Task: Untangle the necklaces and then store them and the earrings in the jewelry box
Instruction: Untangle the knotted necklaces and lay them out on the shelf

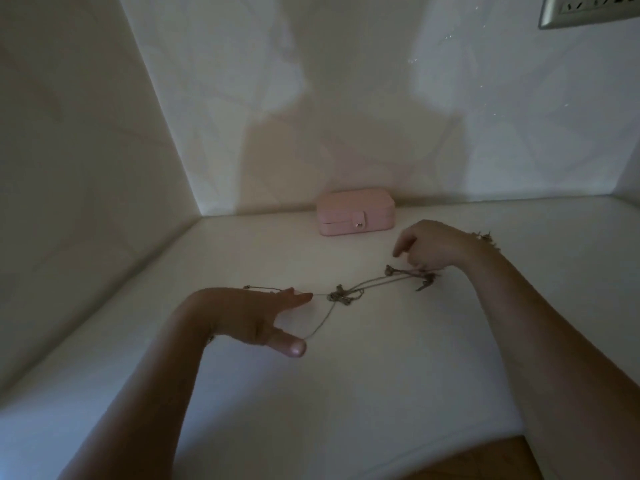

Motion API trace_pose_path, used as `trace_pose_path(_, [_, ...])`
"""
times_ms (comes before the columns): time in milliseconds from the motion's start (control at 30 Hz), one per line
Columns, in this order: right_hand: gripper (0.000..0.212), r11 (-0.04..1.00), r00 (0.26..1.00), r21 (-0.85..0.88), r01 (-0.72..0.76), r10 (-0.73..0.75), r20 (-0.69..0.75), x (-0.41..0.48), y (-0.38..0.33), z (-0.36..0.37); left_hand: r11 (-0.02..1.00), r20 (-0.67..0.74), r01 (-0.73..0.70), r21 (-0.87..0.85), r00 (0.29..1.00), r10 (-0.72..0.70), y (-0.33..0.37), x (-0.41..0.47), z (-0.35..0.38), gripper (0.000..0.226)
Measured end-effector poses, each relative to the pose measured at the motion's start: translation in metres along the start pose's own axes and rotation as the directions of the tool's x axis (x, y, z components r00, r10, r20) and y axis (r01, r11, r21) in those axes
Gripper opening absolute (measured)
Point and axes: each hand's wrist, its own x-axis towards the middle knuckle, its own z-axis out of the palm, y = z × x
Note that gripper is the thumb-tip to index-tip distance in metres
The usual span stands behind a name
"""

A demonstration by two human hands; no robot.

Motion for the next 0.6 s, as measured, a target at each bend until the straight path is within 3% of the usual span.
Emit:
trace_pose_path(100, [0.024, 0.936, 0.965, 0.239, 0.257, -0.260, -0.018, -0.003, -0.031, 0.024, 0.993, 0.015, 0.113, 0.024, 0.993, -0.113, 0.025, 0.003, 0.004, 0.129])
trace_pose_path(167, [0.013, 0.904, 0.935, 0.268, 0.333, -0.354, 0.033, -0.003, -0.046, 0.040, 0.990, -0.015, 0.142, 0.026, 0.990, -0.142, 0.030, 0.006, 0.009, 0.121])
trace_pose_path(300, [0.023, 0.947, 0.951, 0.162, 0.279, -0.295, 0.088, 0.003, -0.049, 0.047, 0.982, -0.058, 0.181, 0.049, 0.982, -0.178, 0.037, 0.012, 0.019, 0.123])
trace_pose_path(467, [0.008, 0.962, 0.940, 0.155, 0.226, -0.257, 0.225, 0.004, -0.045, 0.039, 0.981, -0.135, 0.194, 0.004, 0.972, -0.192, 0.044, 0.016, 0.036, 0.129])
trace_pose_path(600, [0.013, 0.968, 0.949, 0.091, 0.235, -0.248, 0.193, -0.001, -0.046, 0.037, 0.986, -0.254, 0.163, -0.035, 0.953, -0.167, 0.045, 0.016, 0.053, 0.124])
